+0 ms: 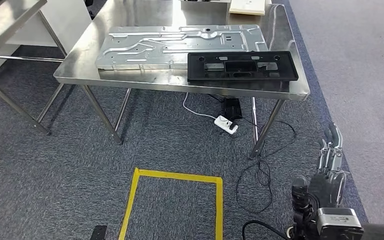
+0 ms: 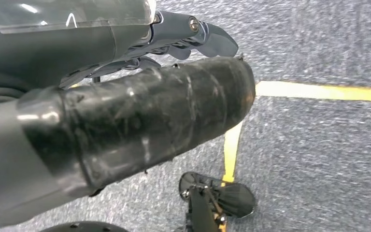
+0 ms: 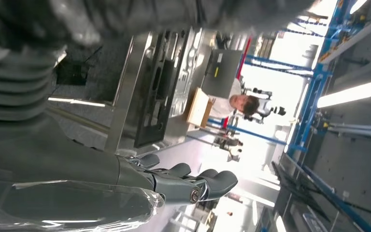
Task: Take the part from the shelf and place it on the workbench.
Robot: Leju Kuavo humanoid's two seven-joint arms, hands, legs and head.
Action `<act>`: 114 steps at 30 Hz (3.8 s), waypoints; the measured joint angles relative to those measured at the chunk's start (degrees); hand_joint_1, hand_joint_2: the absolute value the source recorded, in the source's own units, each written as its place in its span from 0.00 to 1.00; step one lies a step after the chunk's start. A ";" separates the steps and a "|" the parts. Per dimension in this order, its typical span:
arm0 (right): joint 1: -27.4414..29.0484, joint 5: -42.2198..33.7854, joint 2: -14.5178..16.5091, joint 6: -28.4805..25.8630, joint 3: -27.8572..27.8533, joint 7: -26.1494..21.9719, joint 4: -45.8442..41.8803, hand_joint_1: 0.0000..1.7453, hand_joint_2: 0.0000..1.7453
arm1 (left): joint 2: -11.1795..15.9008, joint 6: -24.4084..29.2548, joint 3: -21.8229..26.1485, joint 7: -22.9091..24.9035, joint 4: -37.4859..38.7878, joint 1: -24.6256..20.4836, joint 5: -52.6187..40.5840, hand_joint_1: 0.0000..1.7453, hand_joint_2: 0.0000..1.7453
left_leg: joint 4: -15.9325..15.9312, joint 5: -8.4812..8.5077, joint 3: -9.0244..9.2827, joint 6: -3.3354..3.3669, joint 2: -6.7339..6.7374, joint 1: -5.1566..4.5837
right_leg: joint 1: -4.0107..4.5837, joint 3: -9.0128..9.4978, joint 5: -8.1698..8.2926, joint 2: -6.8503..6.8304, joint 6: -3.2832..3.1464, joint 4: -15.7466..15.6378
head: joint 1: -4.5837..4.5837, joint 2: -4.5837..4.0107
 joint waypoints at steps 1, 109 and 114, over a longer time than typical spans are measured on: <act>-0.16 0.05 -0.08 -0.02 0.25 0.14 0.04 0.00 0.00 | -0.01 0.12 0.00 0.05 -0.01 0.04 0.03 0.00 0.00 | 1.47 -1.01 -0.73 -0.30 0.32 0.03 | -0.12 -0.02 0.18 -0.48 -0.34 -0.16 | -0.15 0.00; -11.45 -28.56 14.65 15.87 6.25 -7.22 106.42 0.00 0.00 | -1.25 -5.15 1.84 5.09 0.00 0.60 9.85 0.00 0.00 | -3.25 2.44 0.67 1.77 2.98 -0.94 | 0.92 0.83 -3.81 -5.34 0.56 2.79 | -1.05 0.00; -11.07 -28.42 14.66 15.78 6.51 -7.13 106.54 0.00 0.00 | -1.23 -5.26 1.86 5.20 0.00 0.41 9.84 0.00 0.00 | -3.35 2.72 0.62 2.21 -1.01 -0.78 | 0.48 -5.93 -7.88 -0.99 0.79 15.20 | -0.82 0.00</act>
